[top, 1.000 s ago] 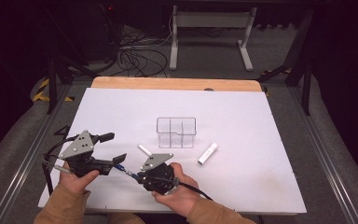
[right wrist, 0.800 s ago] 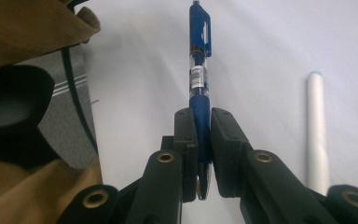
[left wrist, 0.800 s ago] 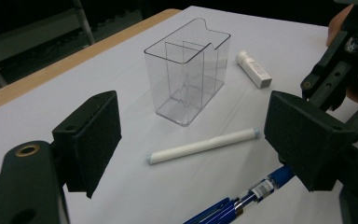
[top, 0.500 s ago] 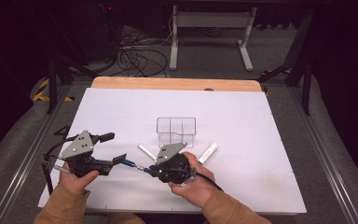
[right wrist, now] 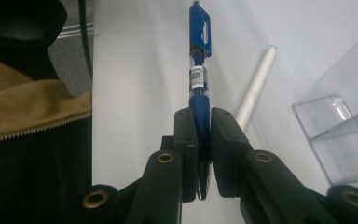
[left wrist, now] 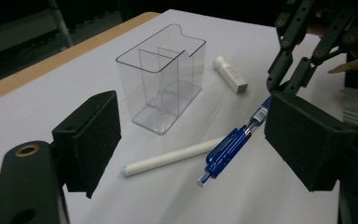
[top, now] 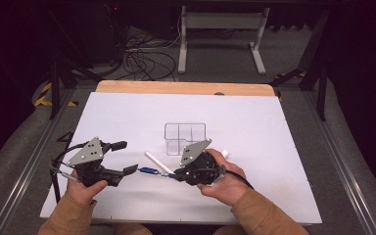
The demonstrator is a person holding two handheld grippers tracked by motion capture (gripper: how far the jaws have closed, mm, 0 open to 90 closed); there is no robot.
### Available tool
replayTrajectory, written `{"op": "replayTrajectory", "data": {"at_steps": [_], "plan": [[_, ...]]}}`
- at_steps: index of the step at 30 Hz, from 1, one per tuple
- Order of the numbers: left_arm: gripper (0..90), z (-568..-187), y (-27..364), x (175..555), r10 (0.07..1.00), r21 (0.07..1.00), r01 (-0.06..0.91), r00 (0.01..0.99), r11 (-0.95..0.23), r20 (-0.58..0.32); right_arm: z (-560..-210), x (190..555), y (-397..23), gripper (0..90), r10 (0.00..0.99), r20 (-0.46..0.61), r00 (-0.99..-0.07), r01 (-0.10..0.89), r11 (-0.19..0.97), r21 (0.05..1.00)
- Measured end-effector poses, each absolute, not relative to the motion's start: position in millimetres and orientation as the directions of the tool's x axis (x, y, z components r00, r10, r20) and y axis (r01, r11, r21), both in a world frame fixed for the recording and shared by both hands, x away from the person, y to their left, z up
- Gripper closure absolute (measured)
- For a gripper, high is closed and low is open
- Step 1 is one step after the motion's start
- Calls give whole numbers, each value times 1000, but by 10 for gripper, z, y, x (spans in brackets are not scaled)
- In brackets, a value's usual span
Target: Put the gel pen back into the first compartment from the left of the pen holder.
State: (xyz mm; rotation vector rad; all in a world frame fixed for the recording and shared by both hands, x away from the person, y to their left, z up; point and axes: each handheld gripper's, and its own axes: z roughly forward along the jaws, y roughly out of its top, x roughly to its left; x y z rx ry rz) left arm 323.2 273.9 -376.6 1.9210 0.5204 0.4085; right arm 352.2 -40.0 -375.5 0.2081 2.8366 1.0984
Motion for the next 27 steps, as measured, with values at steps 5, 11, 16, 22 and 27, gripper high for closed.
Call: {"op": "replayTrajectory", "data": {"at_steps": [5,11,16,22,27], "plan": [[194,-3764,2640,3236,502,912,161,863,-377,55,-3700,3546,-489,817,127,-42,-991,67,742,667],[193,-3783,2538,3254,478,904,163,877,-396,51,-3669,3564,-529,817,66,-63,-996,8,756,655],[194,-3791,2463,3268,463,894,159,884,-419,59,-3680,3613,-571,817,50,-54,-997,4,763,646],[194,-3799,2340,3286,434,875,150,898,-461,75,-3681,3652,-621,817,44,-36,-998,10,762,648],[195,-3794,2165,3268,416,825,120,897,-553,148,-3667,3653,-642,817,45,-34,-998,12,762,648]]}}
